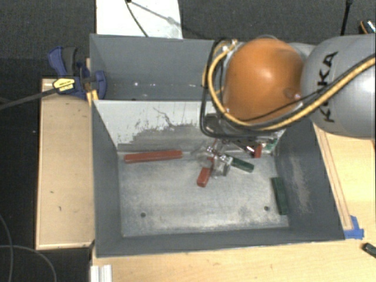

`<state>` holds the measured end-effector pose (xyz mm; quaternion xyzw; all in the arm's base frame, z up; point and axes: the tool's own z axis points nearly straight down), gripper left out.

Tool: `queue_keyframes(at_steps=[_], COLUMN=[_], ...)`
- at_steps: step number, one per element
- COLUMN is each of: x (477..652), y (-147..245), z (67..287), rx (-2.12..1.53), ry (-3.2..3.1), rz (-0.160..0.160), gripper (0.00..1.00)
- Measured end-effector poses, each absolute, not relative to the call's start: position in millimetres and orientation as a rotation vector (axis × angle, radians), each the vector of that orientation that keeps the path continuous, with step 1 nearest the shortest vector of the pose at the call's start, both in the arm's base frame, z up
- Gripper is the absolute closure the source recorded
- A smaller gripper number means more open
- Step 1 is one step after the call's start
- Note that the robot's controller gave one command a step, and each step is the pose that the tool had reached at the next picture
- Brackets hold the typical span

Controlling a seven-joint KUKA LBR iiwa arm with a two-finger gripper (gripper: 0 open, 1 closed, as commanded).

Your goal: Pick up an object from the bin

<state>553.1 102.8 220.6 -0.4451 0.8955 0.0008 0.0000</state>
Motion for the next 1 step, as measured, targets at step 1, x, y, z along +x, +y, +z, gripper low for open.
queue_keyframes(at_steps=[1], x=[532.5], y=[125.9], z=[245.5], rx=[-1.892], ry=[2.501], rz=[0.0], gripper=[1.0])
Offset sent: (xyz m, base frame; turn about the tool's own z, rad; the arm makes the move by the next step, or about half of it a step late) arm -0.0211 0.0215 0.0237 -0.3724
